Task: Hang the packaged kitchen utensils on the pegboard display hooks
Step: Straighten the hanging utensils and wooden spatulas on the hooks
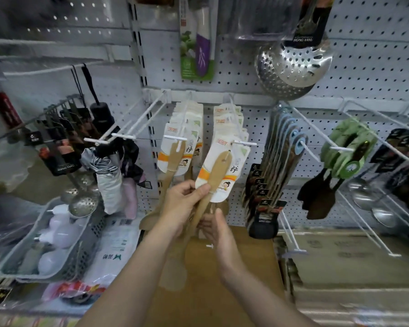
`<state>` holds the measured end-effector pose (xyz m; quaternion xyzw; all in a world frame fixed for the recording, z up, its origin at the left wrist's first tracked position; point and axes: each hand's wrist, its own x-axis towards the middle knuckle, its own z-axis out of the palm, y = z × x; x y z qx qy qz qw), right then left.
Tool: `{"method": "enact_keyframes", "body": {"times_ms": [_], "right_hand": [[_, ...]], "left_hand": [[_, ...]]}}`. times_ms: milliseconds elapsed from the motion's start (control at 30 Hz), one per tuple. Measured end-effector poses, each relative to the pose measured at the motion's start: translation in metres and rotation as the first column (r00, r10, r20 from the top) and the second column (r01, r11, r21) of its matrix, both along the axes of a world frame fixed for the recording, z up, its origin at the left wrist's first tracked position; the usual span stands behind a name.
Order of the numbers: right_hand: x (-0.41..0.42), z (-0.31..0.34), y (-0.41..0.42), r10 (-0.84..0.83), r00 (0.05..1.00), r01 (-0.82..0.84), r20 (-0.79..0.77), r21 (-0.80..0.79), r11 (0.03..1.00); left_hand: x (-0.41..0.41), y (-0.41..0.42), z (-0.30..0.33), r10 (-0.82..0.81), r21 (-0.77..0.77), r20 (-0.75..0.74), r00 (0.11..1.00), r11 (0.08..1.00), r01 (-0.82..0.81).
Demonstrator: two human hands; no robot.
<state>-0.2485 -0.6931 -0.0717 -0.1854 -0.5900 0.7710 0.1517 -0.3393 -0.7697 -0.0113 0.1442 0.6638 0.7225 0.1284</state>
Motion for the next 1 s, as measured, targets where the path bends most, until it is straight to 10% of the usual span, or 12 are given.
{"method": "enact_keyframes", "body": {"times_ms": [1000], "right_hand": [[-0.015, 0.014, 0.036, -0.171, 0.985, 0.166, 0.024, 0.147, 0.975]], "left_hand": [[-0.022, 0.001, -0.074, -0.204, -0.179, 0.024, 0.979, 0.962, 0.205]]}}
